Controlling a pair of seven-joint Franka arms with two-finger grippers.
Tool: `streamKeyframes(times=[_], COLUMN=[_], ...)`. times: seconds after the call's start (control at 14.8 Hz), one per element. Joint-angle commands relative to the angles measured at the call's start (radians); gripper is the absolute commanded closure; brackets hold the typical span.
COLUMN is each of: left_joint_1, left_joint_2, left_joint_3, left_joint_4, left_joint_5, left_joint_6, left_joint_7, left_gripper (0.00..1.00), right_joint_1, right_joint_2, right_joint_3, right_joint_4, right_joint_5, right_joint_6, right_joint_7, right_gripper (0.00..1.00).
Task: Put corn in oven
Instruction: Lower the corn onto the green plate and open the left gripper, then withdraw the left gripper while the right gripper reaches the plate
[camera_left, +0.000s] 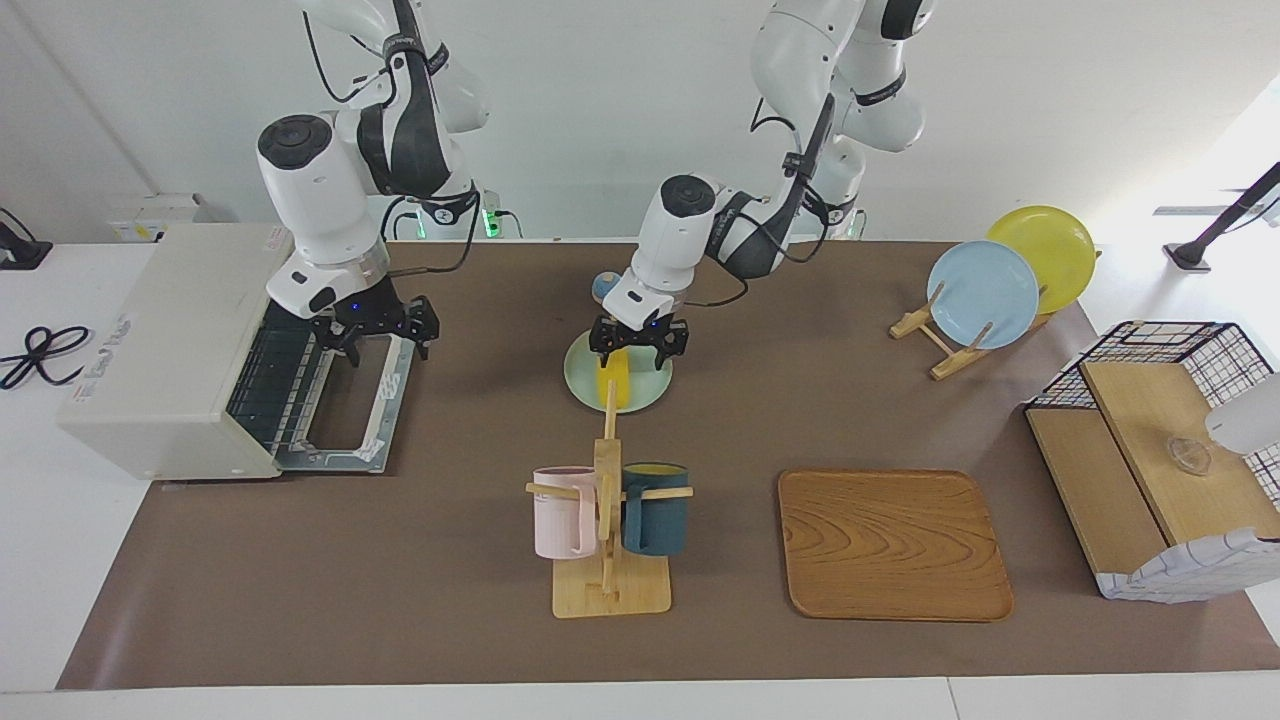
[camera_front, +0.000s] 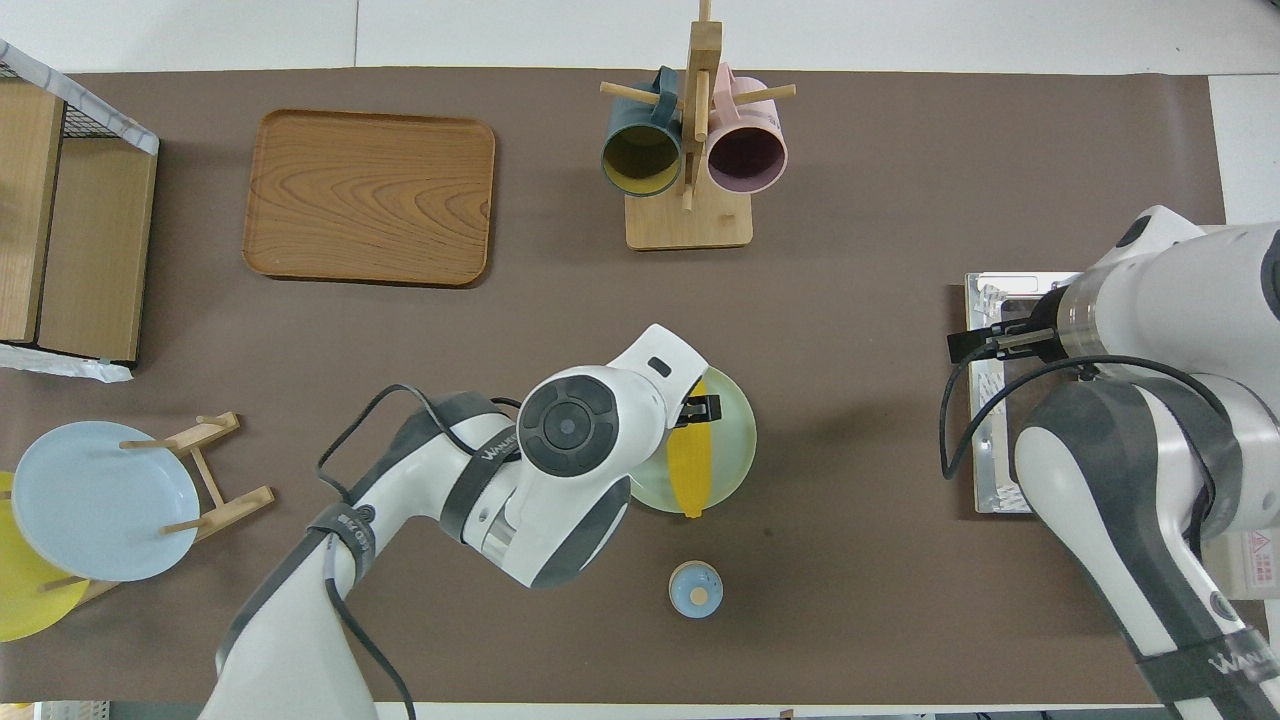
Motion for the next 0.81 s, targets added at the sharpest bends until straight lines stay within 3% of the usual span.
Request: streamKeyframes(times=[0.0, 0.14, 0.27, 0.47, 0.74], left_joint_1=[0.104, 0.173, 0.259, 0.401, 0.529], left_joint_2=[-0.120, -0.159, -0.230, -0.314, -0.336], left_joint_3=[-0.001, 0.001, 0.001, 0.002, 0.002], left_joint_4=[0.034, 0.094, 0.103, 0.111, 0.203], left_joint_5=[-0.004, -0.004, -0.004, -0.002, 0.115], left_joint_6=[-0.210, -0.333, -0.437, -0.580, -0.697], left_joint_7=[0.062, 0.066, 0.081, 0.257, 0.401], left_gripper=[0.00, 0.00, 0.00, 0.00, 0.00], right_joint_1=[0.007, 0.025, 0.117, 0.305, 0.523], right_joint_2=[-0.017, -0.005, 0.018, 0.168, 0.338], right_joint_3=[-0.008, -0.005, 0.002, 0.002, 0.002], right_joint_4=[0.061, 0.110, 0.154, 0.356, 0.492], right_joint_5=[0.013, 0.021, 0.004, -0.063, -0.146], right_joint_6=[-0.126, -0.182, -0.198, -0.304, -0.274], right_joint_7=[-0.002, 0.037, 0.127, 0.408, 0.660], right_gripper=[0.00, 0.00, 0.00, 0.00, 0.00])
